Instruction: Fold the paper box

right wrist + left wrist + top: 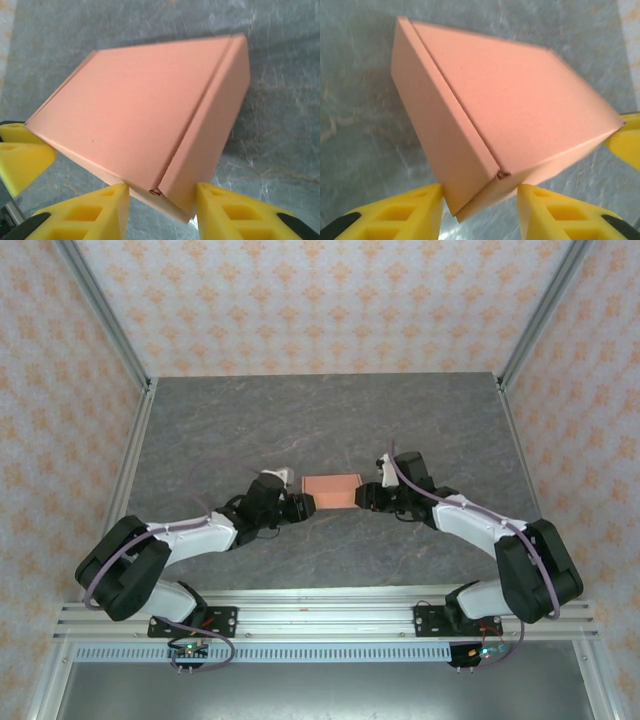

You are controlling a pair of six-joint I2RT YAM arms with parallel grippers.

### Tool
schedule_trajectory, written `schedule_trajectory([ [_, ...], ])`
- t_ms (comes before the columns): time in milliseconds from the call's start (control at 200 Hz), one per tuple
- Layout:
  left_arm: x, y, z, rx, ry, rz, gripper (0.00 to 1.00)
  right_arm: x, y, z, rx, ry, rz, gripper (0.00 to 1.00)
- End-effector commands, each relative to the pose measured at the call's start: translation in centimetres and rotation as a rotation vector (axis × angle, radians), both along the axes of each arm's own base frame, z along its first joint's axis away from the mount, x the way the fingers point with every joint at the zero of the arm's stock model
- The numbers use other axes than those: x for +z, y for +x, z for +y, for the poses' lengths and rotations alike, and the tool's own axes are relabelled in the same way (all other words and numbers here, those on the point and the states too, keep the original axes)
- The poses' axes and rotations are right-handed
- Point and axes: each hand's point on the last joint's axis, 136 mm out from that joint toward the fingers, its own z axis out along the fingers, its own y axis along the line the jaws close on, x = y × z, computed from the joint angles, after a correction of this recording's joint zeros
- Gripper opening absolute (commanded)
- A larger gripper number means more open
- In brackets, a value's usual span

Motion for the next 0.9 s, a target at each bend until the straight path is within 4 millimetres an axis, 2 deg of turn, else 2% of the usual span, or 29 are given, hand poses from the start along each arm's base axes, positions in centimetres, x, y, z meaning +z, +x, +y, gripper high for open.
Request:
schedule_trajectory([
  [0, -1.1, -0.1, 0.8, 0.044, 0.058, 0.017, 0.45, -0.6, 0.1, -0.2, -0.01, -0.03, -0.003, 0.41],
  [120, -0.8, 0.1, 1.6, 0.051, 0.123, 0.009, 0.49, -0.3, -0.1, -0.6, -0.004, -0.07, 0.003, 0.45],
  [245, 0.1, -0.3, 2.7, 0.05, 0.174, -0.012, 0.55, 0.2, -1.1, -2.2, 0.006, -0.163, -0.001, 0.49],
  [320, 0.6, -0.1, 3.2, 0.059, 0.201, -0.04, 0.57, 0.7, -0.6, -2.7, -0.015, -0.178, -0.03, 0.52],
  [405, 1.1, 1.2, 3.0, 0.059, 0.184, -0.043, 0.58, 1.0, 1.2, -1.9, -0.054, -0.149, -0.044, 0.53],
  [495, 0.6, 2.7, 2.4, 0.051, 0.171, -0.001, 0.58, 0.4, 3.0, -0.8, -0.071, -0.132, -0.005, 0.52],
  [560, -0.1, 3.5, 1.9, 0.054, 0.146, 0.03, 0.58, 0.1, 3.8, 0.0, -0.069, -0.108, 0.011, 0.51],
  [766, -0.2, 5.5, 0.3, 0.042, 0.109, 0.037, 0.56, -0.3, 5.7, 1.6, -0.078, -0.05, 0.026, 0.48],
  [896, -0.2, 7.0, 0.5, 0.058, 0.104, 0.054, 0.54, -0.2, 6.9, 2.1, -0.09, -0.037, 0.027, 0.46],
])
